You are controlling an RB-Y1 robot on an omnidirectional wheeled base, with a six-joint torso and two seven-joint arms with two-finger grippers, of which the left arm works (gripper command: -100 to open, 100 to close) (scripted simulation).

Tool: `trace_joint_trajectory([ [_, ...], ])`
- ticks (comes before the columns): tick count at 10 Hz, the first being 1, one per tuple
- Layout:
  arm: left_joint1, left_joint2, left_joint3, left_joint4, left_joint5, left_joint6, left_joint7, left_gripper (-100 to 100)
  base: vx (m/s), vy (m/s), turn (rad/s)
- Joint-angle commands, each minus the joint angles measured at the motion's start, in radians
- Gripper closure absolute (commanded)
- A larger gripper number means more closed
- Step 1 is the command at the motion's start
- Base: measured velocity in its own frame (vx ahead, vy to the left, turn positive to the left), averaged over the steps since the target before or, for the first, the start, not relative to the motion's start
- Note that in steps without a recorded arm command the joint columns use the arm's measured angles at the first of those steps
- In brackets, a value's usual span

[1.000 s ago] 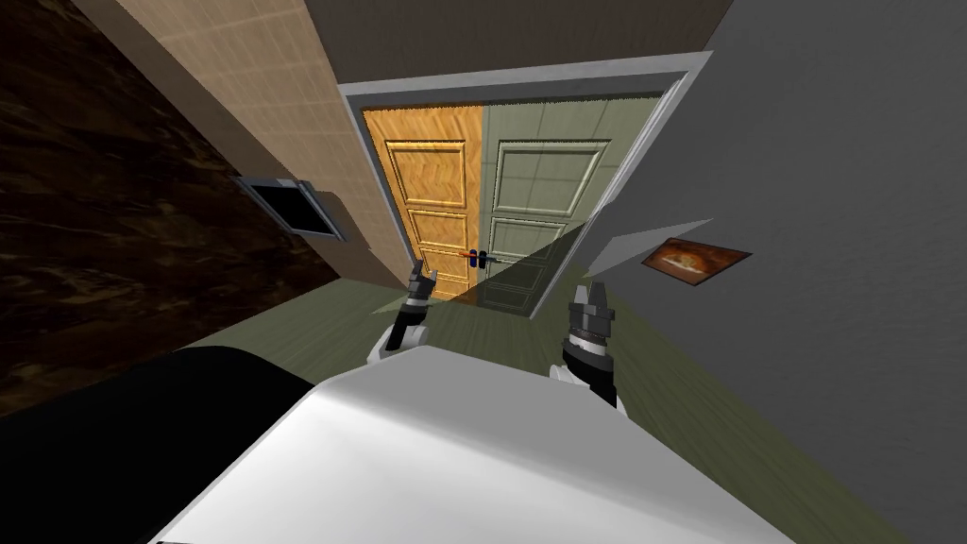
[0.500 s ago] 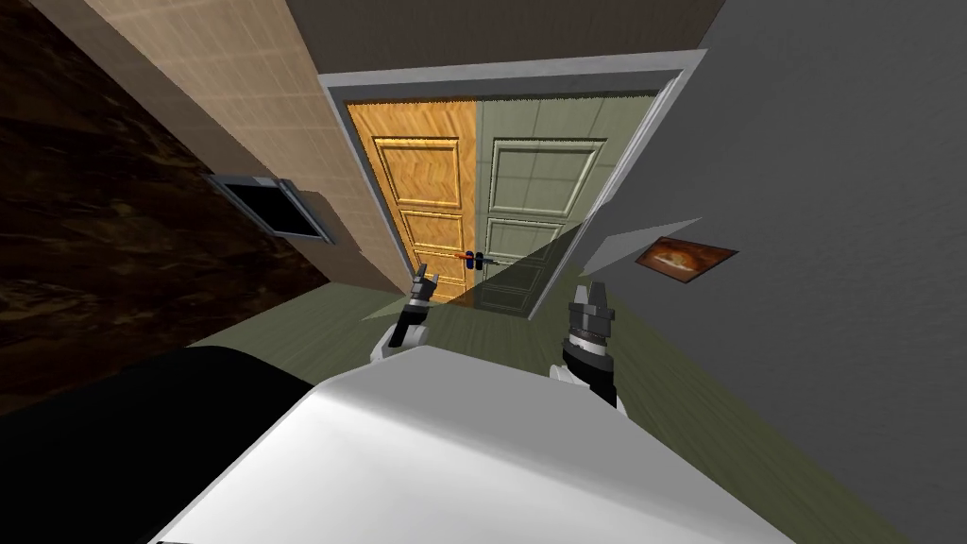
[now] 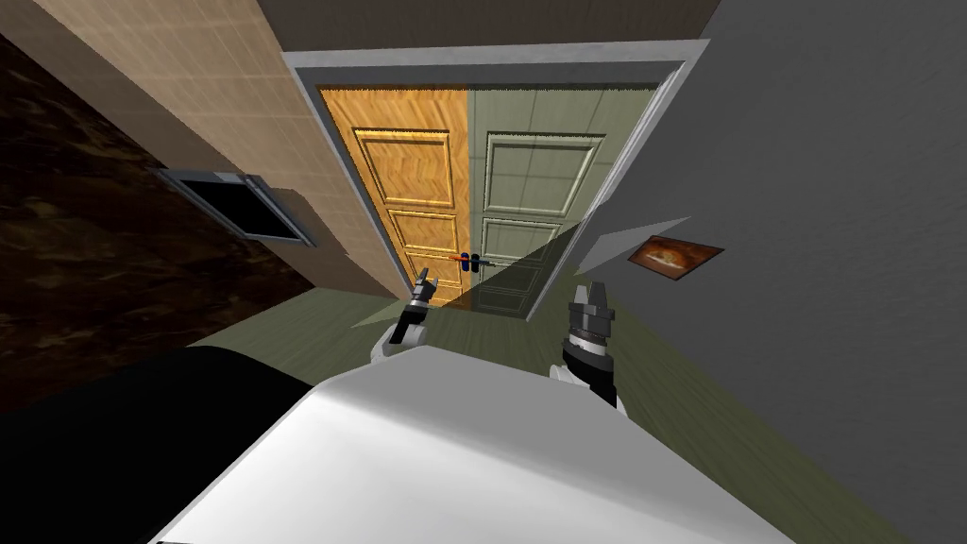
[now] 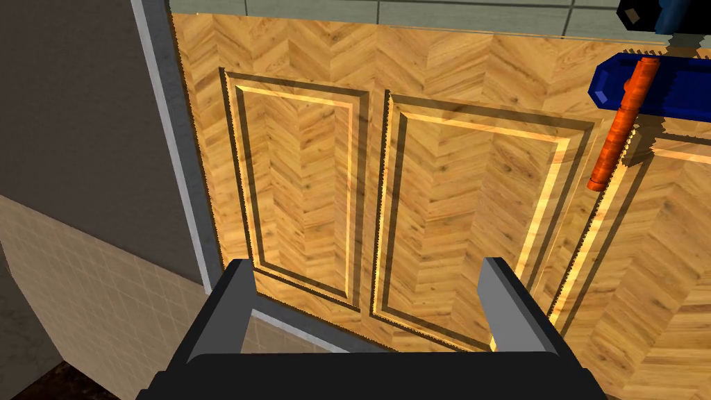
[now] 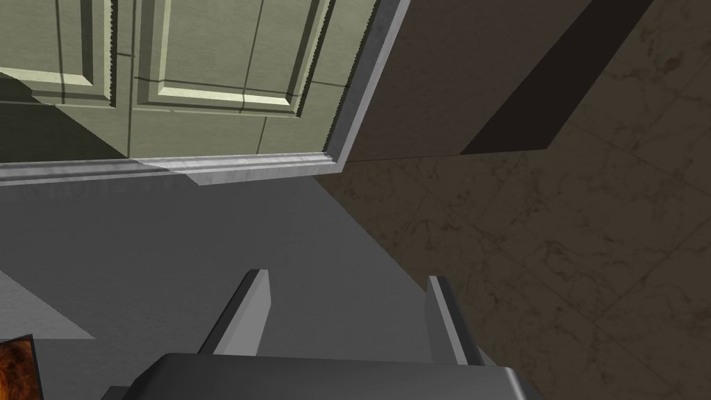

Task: Pull the door open

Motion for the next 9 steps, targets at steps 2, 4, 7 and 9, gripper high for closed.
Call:
trace_joint_trajectory([
  [2, -0.022, 0.016, 0.008, 0.054, 0.004, 0.005, 0.006, -100, 0.061, -0.003, -0.043],
  [4, -0.04, 0.032, 0.015, 0.105, 0.008, 0.016, 0.011, -100, 0.079, 0.013, -0.08],
  [7, -0.066, 0.056, 0.025, 0.179, 0.014, 0.031, 0.019, -100, 0.101, 0.013, -0.079],
  [9, -0.083, 0.071, 0.032, 0.228, 0.018, 0.041, 0.024, -100, 0.1, 0.015, -0.077],
])
